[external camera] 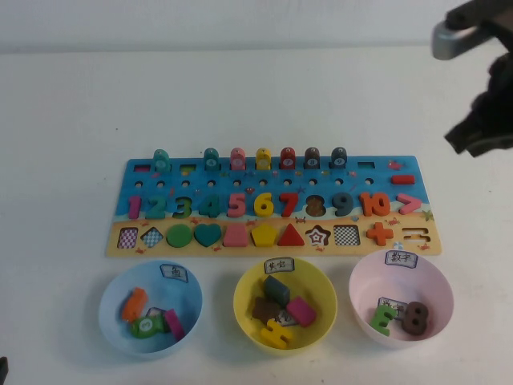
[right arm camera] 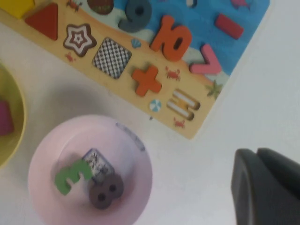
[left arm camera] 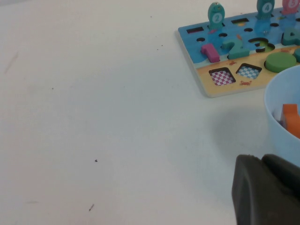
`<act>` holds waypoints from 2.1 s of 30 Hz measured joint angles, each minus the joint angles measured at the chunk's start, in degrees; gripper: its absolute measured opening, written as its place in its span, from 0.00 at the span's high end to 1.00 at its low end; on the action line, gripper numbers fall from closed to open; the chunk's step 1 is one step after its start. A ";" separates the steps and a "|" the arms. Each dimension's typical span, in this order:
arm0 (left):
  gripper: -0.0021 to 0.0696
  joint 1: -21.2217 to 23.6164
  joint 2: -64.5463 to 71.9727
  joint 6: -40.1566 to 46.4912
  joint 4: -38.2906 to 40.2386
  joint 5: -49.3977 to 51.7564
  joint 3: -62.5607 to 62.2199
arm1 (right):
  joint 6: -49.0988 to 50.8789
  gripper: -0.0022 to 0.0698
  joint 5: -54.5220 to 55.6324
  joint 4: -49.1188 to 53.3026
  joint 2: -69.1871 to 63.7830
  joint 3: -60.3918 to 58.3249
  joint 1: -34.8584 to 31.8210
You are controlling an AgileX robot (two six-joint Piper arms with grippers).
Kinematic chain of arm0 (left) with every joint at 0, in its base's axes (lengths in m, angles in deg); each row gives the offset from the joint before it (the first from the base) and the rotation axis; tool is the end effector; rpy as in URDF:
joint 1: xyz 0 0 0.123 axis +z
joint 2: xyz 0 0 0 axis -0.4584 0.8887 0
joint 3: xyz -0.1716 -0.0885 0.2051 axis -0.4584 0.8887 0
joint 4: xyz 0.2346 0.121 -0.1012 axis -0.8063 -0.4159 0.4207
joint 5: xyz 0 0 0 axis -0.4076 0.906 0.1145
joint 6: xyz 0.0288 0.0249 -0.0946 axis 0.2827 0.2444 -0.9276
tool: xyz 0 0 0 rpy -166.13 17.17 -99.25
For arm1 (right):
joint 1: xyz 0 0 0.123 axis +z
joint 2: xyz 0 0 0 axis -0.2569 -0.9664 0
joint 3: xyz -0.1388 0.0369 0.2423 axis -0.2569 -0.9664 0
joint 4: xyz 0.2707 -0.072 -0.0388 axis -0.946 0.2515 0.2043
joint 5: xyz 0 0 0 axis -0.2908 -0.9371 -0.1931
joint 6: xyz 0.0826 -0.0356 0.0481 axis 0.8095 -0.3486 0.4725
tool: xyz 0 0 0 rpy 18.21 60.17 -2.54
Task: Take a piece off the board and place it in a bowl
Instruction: Pick up the "number 9"
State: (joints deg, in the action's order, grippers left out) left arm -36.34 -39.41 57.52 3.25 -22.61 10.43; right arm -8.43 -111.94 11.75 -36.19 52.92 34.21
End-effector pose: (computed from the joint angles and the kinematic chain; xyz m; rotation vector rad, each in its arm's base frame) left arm 0.0971 -0.0129 0.1681 0.2213 1.8579 -0.0178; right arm 0.3283 0.1144 0.3535 -0.7126 2.6317 0.0329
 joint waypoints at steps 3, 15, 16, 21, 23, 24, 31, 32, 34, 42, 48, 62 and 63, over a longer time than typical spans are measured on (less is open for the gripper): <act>0.98 0.00 0.00 0.00 0.00 0.00 0.00 | 0.00 0.99 0.00 0.69 -7.18 7.37 1.32; 0.98 0.00 0.00 0.00 0.00 0.00 0.00 | -0.97 0.99 0.10 0.58 -27.54 23.33 8.40; 0.98 0.00 0.00 0.00 0.00 0.00 0.00 | -1.23 0.99 0.10 0.48 -28.49 23.41 9.46; 0.98 0.00 0.00 0.00 0.00 0.00 0.00 | -2.32 0.99 0.10 0.15 -31.65 23.41 13.60; 0.98 0.00 0.00 0.00 0.00 0.00 0.00 | -2.46 0.98 0.21 -0.37 -32.56 23.41 14.48; 0.98 0.00 0.00 0.00 0.00 0.00 0.00 | -2.46 0.96 0.21 -0.37 -33.01 23.41 14.75; 0.98 0.00 0.00 0.00 0.00 0.00 0.00 | 2.07 0.69 0.29 5.77 -34.42 23.41 14.86; 0.98 0.00 0.00 0.00 0.00 0.00 0.00 | 3.76 0.65 0.29 6.44 -34.42 23.41 14.43; 0.98 0.00 0.00 0.00 0.00 0.00 0.00 | 6.35 0.59 0.29 6.56 -34.59 23.46 13.52; 0.98 0.00 0.00 0.00 0.00 0.00 0.00 | 10.61 0.55 0.43 2.17 -37.59 23.69 8.42; 0.98 0.00 0.00 0.00 0.00 0.00 0.00 | 10.94 0.52 0.52 1.36 -39.42 25.02 8.22; 0.98 0.00 0.00 0.00 0.00 0.00 0.00 | 10.94 0.39 0.66 -0.37 -43.51 26.89 8.22; 0.98 0.00 0.00 0.00 0.00 0.00 0.00 | 10.94 0.40 0.66 -0.37 -43.74 26.89 8.22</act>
State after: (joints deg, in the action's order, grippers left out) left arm -36.34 -39.41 57.52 3.25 -22.61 10.43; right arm 2.50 -111.29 11.38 -79.93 79.81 42.43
